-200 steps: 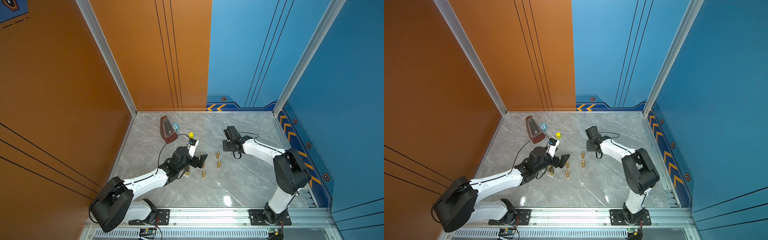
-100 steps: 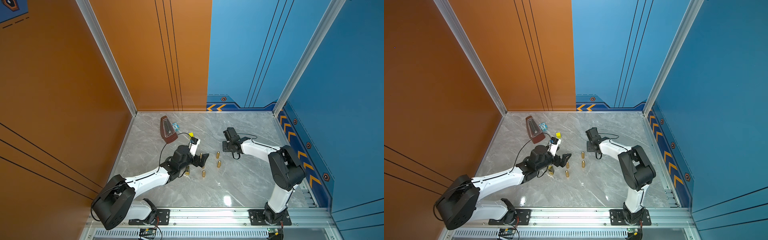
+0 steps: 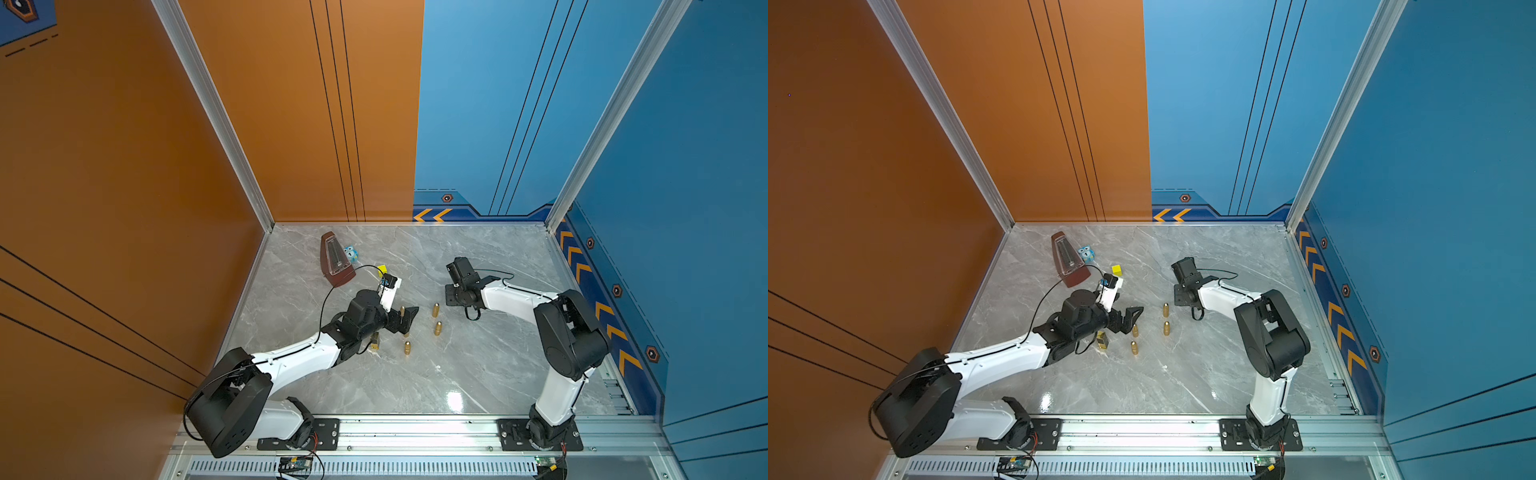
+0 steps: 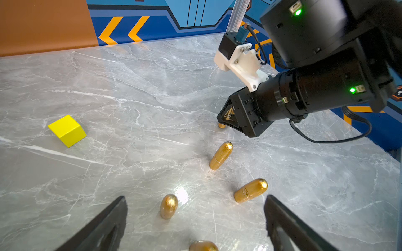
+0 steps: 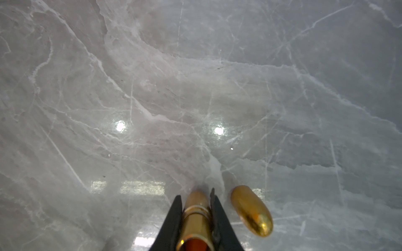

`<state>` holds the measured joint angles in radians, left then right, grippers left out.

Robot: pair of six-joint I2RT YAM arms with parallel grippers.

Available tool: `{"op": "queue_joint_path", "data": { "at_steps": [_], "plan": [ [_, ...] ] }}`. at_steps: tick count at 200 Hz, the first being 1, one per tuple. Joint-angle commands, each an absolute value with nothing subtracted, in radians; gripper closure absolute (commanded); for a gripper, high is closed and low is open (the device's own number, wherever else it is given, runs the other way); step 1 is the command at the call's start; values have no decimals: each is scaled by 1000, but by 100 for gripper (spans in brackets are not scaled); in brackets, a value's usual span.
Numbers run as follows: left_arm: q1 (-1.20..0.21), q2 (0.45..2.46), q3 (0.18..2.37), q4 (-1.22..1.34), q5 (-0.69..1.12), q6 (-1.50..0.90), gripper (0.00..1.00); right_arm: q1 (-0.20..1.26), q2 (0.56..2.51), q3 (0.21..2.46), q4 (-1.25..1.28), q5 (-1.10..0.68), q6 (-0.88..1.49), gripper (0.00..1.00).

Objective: Open the lipstick cap
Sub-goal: Place the lipstick at the center of the board.

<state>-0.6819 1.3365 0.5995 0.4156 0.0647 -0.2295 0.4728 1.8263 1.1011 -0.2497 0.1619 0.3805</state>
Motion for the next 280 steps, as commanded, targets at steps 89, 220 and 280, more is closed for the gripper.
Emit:
{"op": "queue_joint_path", "data": {
  "at_steps": [89, 220, 280],
  "plan": [
    [-692, 1328, 615, 416, 83, -224, 2, 488, 1850, 1074, -245, 171, 371, 68],
    [-719, 1289, 647, 260, 87, -161, 1, 535, 1636, 1165, -576, 107, 465, 42],
    [-769, 1276, 644, 203, 51, -123, 2, 606, 1671, 1249, -695, -3, 533, 37]
  ]
}}
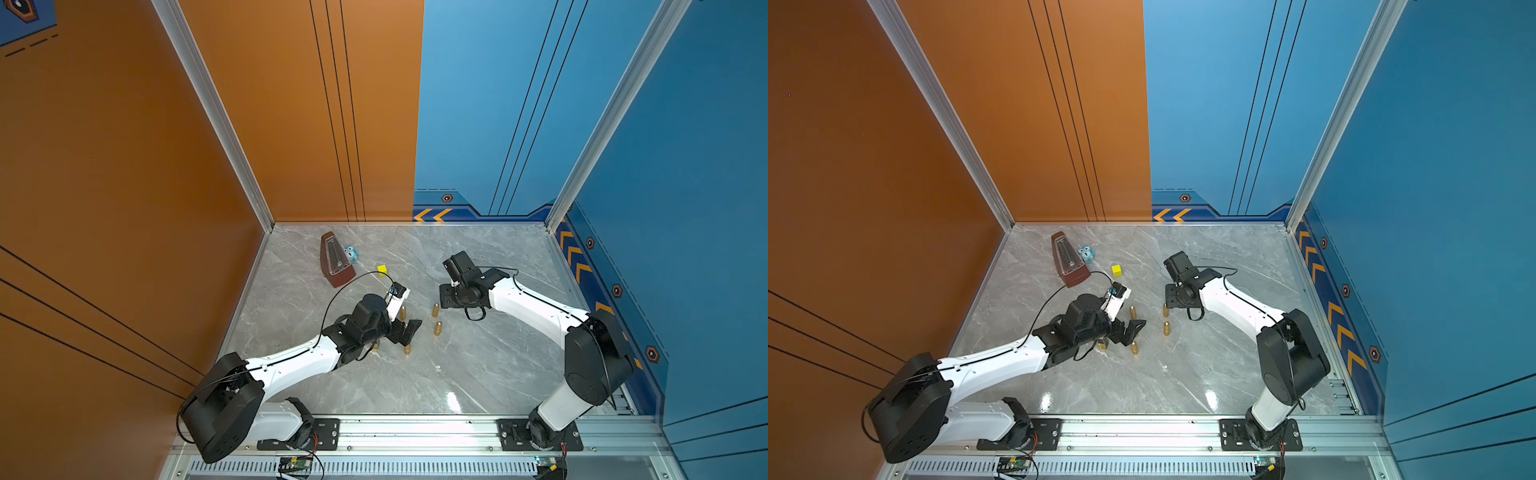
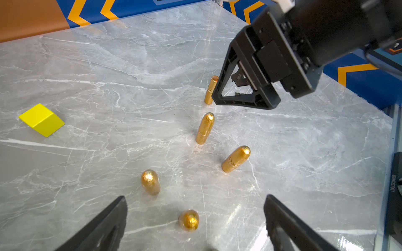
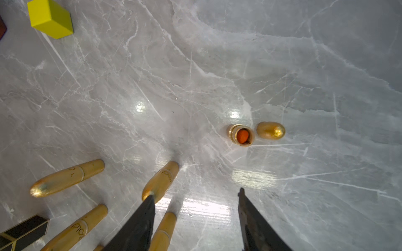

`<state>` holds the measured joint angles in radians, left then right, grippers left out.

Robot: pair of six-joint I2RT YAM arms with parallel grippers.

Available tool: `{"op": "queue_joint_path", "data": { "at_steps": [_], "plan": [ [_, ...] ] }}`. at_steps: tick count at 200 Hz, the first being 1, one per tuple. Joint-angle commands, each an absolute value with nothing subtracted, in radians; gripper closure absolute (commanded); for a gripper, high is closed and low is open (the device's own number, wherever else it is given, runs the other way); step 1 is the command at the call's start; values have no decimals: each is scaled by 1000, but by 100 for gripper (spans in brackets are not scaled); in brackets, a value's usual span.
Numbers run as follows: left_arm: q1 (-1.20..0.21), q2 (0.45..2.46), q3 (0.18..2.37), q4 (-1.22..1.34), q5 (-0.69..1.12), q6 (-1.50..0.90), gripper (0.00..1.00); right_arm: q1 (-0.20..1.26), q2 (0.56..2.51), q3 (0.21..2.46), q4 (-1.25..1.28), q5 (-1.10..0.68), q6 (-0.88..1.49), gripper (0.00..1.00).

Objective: Open the lipstick cap
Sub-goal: Place the lipstick at the center of the board, then pick up the lipstick at the center of the board.

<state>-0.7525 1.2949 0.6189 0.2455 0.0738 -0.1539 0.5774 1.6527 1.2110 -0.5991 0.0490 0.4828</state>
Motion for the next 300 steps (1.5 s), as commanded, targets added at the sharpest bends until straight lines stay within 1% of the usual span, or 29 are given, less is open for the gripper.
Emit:
{"op": "queue_joint_path", "data": {
  "at_steps": [1, 33, 49, 88, 148, 213, 247, 300],
  "plan": [
    [-769, 1276, 644, 203, 51, -123, 1, 607, 1672, 1249, -695, -4, 533, 37],
    [-784, 1278, 642, 199, 37, -118, 1, 644, 1717, 1279, -695, 22, 544, 36],
    [-789, 1277, 641, 199, 28, -118, 1, 647, 1754, 1299, -695, 7, 546, 36],
    [-796, 1284, 644, 200, 13, -115, 2, 649, 1818, 1345, -696, 38, 546, 42],
    [-798, 1286, 648, 201, -8, -117, 1, 644, 1912, 1400, -705, 64, 535, 56],
    [-799, 1301, 657, 201, -12, -117, 2, 640, 1948, 1403, -708, 75, 529, 64],
    [-798, 1302, 660, 201, -13, -117, 1, 641, 1967, 1408, -709, 70, 526, 66],
    [-799, 1305, 659, 201, -14, -118, 1, 642, 1979, 1419, -709, 93, 522, 72]
  ]
}}
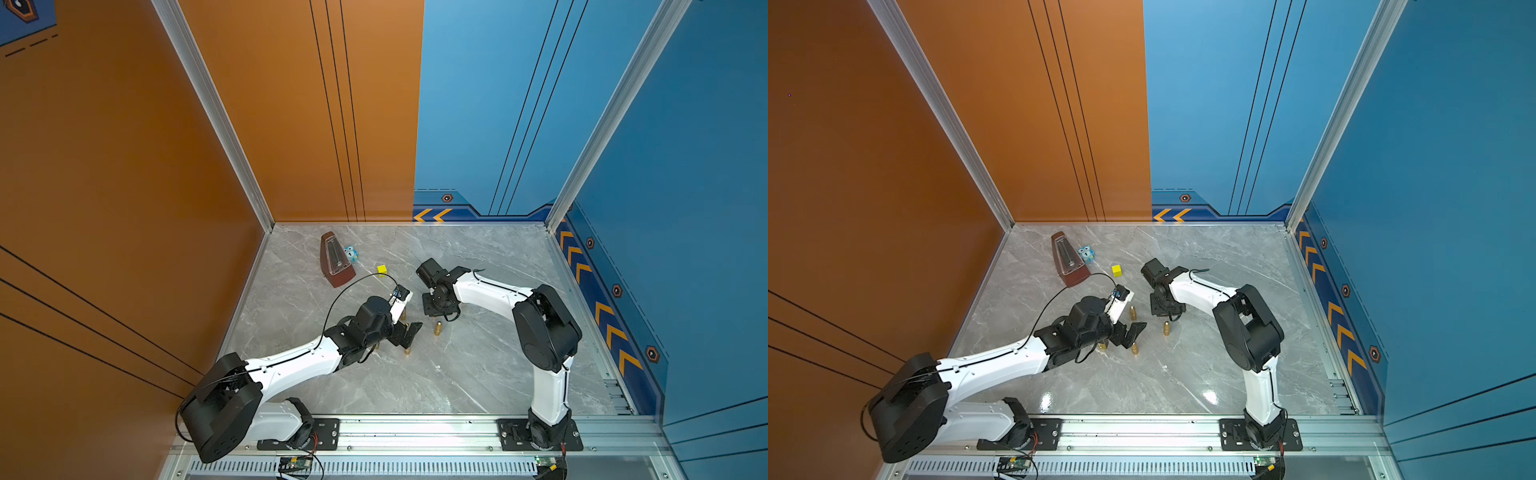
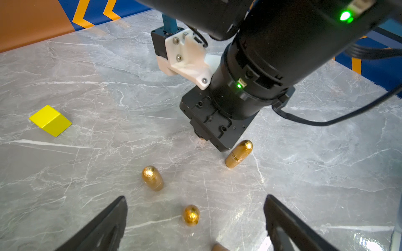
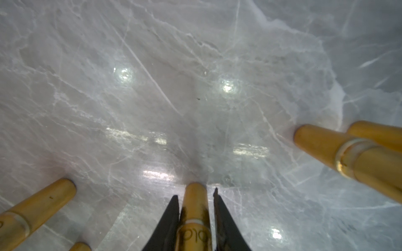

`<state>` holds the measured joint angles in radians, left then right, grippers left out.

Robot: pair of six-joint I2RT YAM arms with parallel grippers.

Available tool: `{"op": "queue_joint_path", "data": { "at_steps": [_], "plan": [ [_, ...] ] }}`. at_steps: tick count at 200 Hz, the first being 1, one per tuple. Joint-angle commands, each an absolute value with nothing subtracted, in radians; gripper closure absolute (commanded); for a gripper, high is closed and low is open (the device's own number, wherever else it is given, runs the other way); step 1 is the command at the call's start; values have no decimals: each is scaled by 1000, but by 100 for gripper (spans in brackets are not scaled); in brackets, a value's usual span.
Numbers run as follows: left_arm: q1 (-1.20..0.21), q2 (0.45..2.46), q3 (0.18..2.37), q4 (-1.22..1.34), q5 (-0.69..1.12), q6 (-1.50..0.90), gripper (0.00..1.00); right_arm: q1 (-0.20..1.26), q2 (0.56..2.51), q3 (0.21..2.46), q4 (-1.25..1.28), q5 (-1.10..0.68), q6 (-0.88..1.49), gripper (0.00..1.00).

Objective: Open the lipstick cap
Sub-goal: Pick up the lipstick at the center of the board.

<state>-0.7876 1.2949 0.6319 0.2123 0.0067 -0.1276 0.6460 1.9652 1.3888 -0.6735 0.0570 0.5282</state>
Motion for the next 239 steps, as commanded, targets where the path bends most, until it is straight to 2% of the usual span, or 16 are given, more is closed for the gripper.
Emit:
{"op": "queue_joint_path", "data": {
  "at_steps": [1, 35, 97, 171, 199, 239],
  "plan": [
    [-798, 1304, 659, 201, -14, -119, 1, 642, 1980, 1418, -709, 93, 522, 72],
    [-799, 1304, 659, 200, -14, -120, 2, 643, 1980, 1422, -709, 99, 514, 77],
    [-799, 1296, 662, 201, -20, -115, 1, 640, 1949, 1418, -710, 97, 497, 80],
    [-795, 1248, 648, 200, -7, -68, 1, 615, 1773, 1355, -709, 44, 471, 83],
    [-803, 1243, 645, 202, 48, -52, 1, 606, 1671, 1294, -708, -24, 463, 83],
    [-844, 1273, 663, 212, 110, -2, 1, 568, 1518, 1206, -728, -215, 463, 83]
  ]
}}
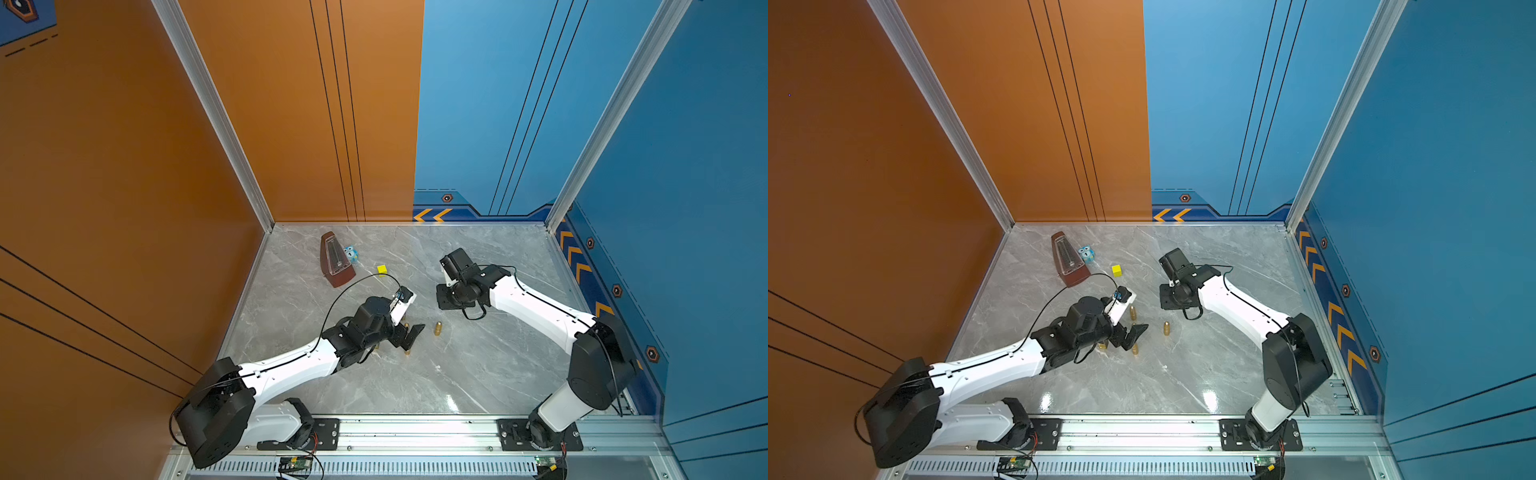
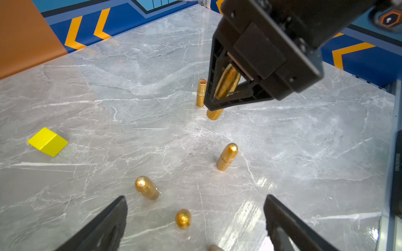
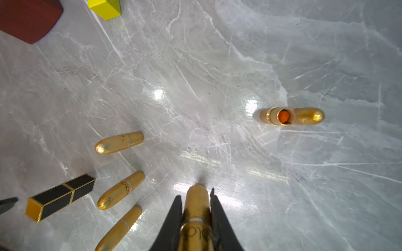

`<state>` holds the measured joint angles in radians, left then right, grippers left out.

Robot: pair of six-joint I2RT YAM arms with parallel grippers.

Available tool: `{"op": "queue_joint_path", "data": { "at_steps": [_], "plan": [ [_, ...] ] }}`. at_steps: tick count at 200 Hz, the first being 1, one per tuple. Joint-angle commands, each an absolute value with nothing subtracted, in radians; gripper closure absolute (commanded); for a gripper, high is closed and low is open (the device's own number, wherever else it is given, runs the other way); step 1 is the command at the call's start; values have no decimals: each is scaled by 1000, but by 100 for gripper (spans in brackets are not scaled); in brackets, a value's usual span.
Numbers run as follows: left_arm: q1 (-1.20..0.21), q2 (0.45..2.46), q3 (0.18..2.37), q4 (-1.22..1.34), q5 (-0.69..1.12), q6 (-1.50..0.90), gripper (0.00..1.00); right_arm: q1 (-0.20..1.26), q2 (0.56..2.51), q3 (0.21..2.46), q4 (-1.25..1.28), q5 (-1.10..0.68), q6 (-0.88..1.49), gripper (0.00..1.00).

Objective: Open the lipstick cap
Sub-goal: Pick up the lipstick at the center of the board, then open the cover of the lipstick.

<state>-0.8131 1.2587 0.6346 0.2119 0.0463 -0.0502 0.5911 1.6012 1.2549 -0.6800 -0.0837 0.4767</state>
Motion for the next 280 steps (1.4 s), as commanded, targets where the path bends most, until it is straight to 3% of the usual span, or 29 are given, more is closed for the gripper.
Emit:
{"op": "queue_joint_path", "data": {
  "at_steps": [1, 42, 115, 280],
  "plan": [
    [-845, 1274, 663, 213, 111, -2, 1, 568, 1514, 1204, -728, -219, 462, 83],
    [-885, 1338, 687, 288, 165, 14, 4, 555, 1389, 1148, -765, -368, 454, 82],
    [-909, 1438, 729, 426, 208, 2, 30, 555, 1286, 1094, -750, -522, 476, 82],
    [-915, 1431, 722, 477, 257, -22, 78, 537, 1281, 1048, -658, -543, 535, 82]
  ]
}}
